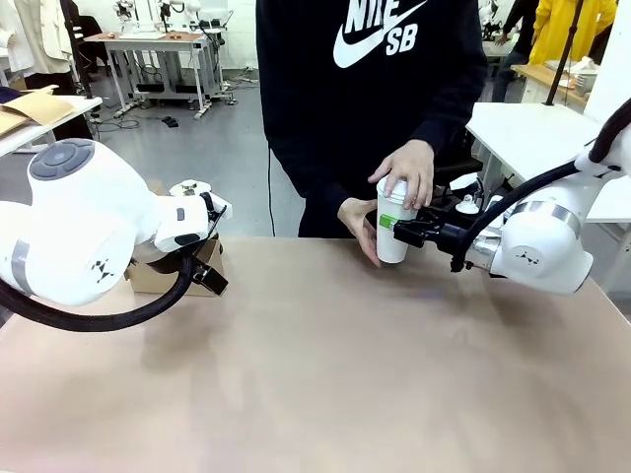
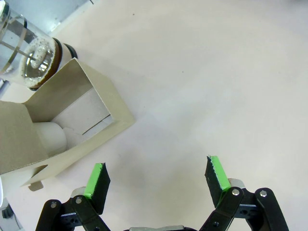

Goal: Pour a drink into a cup and package it in a carrier.
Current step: When a person places the Paper Cup Lid on the 600 ml Paper Cup , lift the 600 ml Paper Cup.

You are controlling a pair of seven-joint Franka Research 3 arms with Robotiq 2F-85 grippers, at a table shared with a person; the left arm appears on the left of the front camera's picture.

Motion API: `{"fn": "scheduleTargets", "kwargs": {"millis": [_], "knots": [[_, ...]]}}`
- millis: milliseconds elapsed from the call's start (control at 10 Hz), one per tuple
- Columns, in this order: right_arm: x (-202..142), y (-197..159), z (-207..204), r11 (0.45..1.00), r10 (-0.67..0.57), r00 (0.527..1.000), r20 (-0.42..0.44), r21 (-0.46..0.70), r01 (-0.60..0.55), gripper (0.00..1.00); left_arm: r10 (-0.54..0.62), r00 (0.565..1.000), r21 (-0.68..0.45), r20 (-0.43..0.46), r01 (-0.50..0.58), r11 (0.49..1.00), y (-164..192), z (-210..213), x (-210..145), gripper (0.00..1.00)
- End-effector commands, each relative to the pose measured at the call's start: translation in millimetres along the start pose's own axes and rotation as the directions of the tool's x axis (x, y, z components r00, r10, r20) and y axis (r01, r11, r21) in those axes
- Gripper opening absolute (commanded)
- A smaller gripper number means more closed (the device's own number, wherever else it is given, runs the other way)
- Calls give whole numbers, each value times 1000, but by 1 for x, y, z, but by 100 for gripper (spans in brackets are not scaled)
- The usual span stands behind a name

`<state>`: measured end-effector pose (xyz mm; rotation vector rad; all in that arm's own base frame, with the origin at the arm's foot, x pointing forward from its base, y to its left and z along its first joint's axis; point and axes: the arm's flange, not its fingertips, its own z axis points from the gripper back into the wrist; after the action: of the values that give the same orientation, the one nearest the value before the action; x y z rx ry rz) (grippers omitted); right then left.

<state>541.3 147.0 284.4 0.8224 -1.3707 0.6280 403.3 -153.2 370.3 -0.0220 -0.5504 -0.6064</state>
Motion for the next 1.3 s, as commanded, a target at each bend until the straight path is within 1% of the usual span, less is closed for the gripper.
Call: {"fn": "scheduleTargets", "kwargs": {"millis": [0, 1200], "knots": [[2, 3, 0, 1000, 8, 1000, 11, -6, -8, 80, 2, 1000, -1, 1, -2, 1000, 1, 0, 0, 100], [2, 3, 0, 1000, 8, 1000, 11, -6, -8, 80, 2, 1000, -1, 1, -2, 1000, 1, 0, 0, 100]]}}
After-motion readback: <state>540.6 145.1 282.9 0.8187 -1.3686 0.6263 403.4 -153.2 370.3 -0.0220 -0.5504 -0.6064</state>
